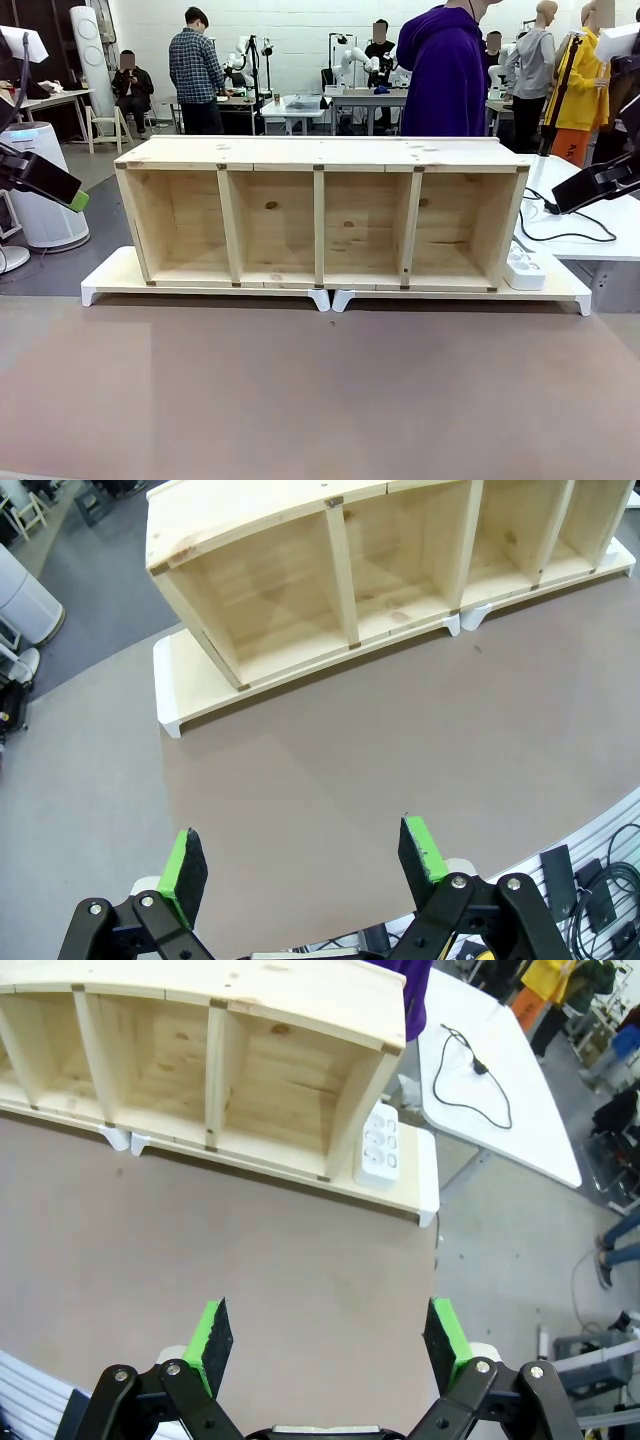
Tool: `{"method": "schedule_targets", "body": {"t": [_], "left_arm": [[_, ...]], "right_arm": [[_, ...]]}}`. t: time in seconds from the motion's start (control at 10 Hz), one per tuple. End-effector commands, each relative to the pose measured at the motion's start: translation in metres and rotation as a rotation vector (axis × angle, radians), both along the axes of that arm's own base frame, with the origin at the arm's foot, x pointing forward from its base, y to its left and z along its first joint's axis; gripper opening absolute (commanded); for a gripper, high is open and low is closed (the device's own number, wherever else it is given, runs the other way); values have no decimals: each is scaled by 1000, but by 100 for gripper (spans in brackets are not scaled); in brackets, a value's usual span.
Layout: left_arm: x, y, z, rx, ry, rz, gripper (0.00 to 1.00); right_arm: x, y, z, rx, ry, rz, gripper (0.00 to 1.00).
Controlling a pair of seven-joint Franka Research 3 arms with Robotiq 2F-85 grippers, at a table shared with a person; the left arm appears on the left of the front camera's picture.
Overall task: Perform cable management.
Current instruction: When the cord part of the Power Cable appears at the lower middle area of the table and stops, grasp the cord part of the Power Cable.
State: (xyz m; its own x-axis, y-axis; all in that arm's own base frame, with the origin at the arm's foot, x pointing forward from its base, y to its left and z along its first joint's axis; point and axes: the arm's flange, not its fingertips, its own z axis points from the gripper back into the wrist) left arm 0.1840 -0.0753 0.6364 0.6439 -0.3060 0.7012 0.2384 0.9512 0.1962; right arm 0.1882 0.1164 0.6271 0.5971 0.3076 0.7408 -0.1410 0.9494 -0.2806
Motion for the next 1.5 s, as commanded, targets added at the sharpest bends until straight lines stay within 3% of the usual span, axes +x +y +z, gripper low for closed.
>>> {"method": "schedule_targets", "body": {"t": [0.0, 1.4], "left_arm": [[0, -1, 1, 3, -12, -1, 100], [0, -1, 1, 3, -12, -1, 100]], "right_arm": [[2, 1, 0, -6, -3, 3, 100], [2, 1, 0, -6, -3, 3, 100]]}}
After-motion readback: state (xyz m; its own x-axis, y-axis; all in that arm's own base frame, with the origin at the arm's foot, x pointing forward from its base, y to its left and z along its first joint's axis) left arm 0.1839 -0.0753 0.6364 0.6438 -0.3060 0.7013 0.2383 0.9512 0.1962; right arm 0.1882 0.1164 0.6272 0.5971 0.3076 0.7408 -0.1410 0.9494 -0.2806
